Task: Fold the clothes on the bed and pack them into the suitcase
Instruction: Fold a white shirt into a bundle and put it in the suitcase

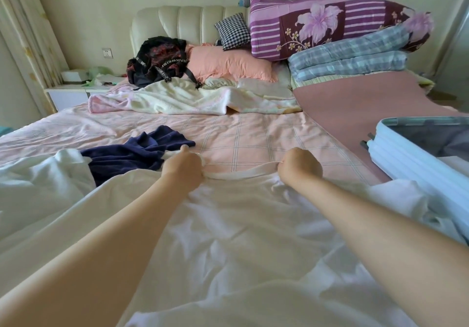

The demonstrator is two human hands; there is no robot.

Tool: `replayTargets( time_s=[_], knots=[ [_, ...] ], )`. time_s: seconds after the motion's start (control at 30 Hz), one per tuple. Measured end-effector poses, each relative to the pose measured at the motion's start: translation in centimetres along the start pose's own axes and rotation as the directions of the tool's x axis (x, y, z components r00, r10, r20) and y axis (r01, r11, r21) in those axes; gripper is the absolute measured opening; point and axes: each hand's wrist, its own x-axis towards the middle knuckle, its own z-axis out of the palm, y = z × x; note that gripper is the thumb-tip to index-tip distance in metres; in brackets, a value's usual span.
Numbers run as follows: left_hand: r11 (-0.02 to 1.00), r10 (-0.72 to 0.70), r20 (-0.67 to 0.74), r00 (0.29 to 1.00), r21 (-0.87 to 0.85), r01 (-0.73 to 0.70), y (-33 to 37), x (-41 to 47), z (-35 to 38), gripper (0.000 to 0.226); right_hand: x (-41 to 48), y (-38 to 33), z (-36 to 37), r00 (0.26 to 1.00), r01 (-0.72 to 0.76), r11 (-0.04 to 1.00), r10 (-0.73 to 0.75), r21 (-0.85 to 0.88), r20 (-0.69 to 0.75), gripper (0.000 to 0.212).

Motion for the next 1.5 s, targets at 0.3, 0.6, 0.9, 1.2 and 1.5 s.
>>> replayTargets(
  time_s=[0.3, 0.6, 0.9, 1.2, 1.5],
  knots=[
    [0.890, -0.147, -0.069, 0.987, -0.445, 0.101, 0.9, 2.1, 1.0, 0.042, 1.2, -0.5, 1.8, 1.000, 0.000, 0.940, -0.005, 0.343, 0.016, 0.035],
    [0.871, 0.178, 0.103, 0.979, -0.479, -0.108, -0.6, -2.6, 2.1, 0.061, -4.1, 0.1, 1.9, 0.861, 0.383, 0.920, -0.322, -0.085, 0.395, 0.066],
    [0.792, 0.193, -0.116, 0.974, -0.568, -0.225, -4.6, -16.6, -3.9, 0.030, -18.2, -3.4, -4.3, 0.795, 0.545, 0.837, -0.537, 0.057, 0.283, 0.047],
    [0.868, 0.102, 0.003, 0.995, -0.488, -0.088, -7.6, -32.8, -4.6, 0.034, -35.9, -4.9, -7.8, 0.742, 0.524, 0.778, -0.616, 0.345, 0.262, 0.026],
    [0.736, 0.018, 0.118, 0.993, -0.673, 0.067, -9.2, -40.7, -4.2, 0.016, -43.4, -2.1, -7.4, 0.651, 0.550, 0.716, -0.690, 0.429, 0.317, 0.015]
  ],
)
